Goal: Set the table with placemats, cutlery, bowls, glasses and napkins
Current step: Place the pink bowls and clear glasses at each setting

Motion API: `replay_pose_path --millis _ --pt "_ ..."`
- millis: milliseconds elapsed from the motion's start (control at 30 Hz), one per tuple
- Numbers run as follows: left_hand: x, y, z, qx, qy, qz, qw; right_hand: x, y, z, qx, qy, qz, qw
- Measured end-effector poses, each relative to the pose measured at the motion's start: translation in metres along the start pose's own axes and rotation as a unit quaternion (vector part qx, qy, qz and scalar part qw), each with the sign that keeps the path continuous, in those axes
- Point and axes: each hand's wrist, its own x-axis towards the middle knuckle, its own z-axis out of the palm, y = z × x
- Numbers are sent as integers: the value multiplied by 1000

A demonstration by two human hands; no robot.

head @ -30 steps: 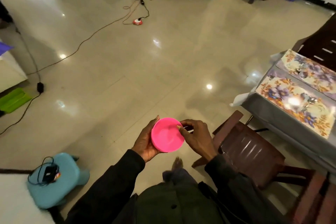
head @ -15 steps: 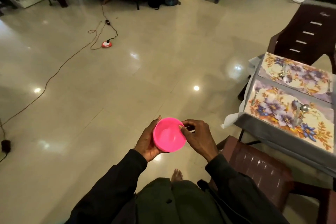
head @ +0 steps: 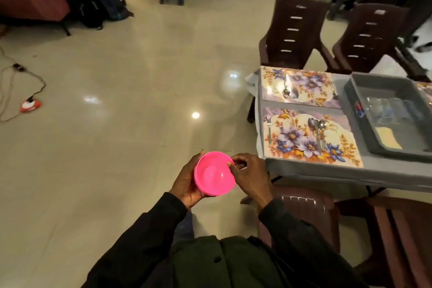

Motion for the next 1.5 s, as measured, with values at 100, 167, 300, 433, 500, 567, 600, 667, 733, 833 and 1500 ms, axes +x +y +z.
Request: replay_pose_path --millis 100,167,300,433,500,567,600,667,733,833,1500 --pt "42 37 17 42 -37 -34 998 35 -3 -7 -1 57 17 998" --pt "68 63 32 84 -60 -66 993 56 -8 -12 -2 106 27 994" --pt "105 109 66 145 -113 -95 978 91 -19 -21 -4 192 60 980" --pt "140 144 90 198 -144 -114 963 125 -20 -22 4 242 112 964" --pt "157 153 96 199 -159 -125 959 137 -18 -27 22 266 131 955" --pt "169 160 98 192 -173 -143 956 143 -10 -32 32 291 151 944" --pt "175 164 103 197 -177 -151 952 146 -5 -37 39 302 167 938" --pt "188 171 111 207 -179 -171 947 152 4 -50 64 323 194 924" --pt "200 176 119 191 -183 -187 946 157 13 -65 85 334 217 913" --pt "227 183 126 177 -159 -200 950 171 37 -83 94 361 251 893" --pt "333 217 234 247 -94 -175 948 237 225 -97 114 400 544 729"
